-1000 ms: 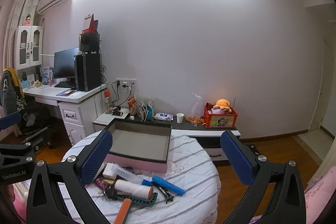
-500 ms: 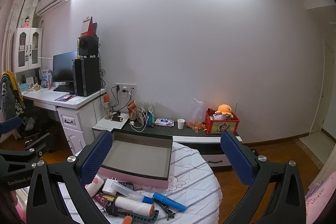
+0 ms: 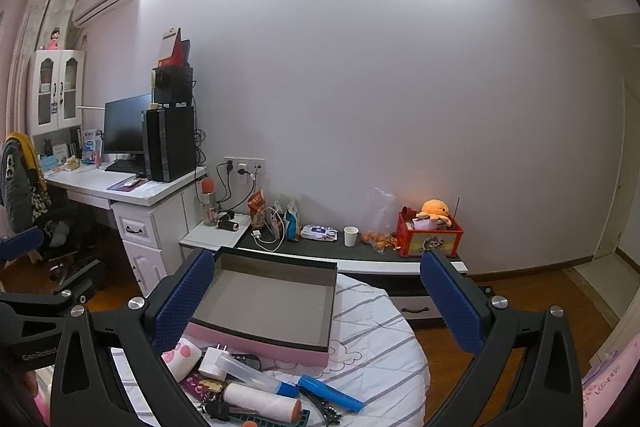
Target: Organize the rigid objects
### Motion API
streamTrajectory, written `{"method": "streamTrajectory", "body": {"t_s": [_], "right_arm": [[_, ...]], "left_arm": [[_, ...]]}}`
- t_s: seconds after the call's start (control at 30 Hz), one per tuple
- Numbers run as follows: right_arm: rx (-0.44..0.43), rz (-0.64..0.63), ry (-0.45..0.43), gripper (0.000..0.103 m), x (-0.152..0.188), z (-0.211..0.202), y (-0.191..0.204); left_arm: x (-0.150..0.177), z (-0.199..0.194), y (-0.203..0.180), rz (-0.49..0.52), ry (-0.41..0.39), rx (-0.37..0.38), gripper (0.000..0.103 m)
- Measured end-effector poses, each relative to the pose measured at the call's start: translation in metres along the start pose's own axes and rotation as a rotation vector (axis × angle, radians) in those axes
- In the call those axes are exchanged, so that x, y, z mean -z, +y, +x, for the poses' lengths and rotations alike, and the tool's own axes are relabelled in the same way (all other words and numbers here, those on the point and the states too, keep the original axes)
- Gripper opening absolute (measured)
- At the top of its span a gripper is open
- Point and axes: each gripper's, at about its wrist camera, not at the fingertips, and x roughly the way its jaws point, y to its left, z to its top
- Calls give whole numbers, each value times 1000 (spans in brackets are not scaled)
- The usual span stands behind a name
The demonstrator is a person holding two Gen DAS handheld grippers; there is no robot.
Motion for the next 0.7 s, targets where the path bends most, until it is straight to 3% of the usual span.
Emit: {"method": "streamTrajectory", "body": {"t_s": [0.4, 0.7], "right_arm": [[-22, -13, 28, 103, 8, 5, 8], [-44, -25, 83, 103, 43, 10, 8]], "left_arm": [[12, 3, 9, -19, 20, -4, 103], [47, 9, 14, -36, 75, 4, 103]]}}
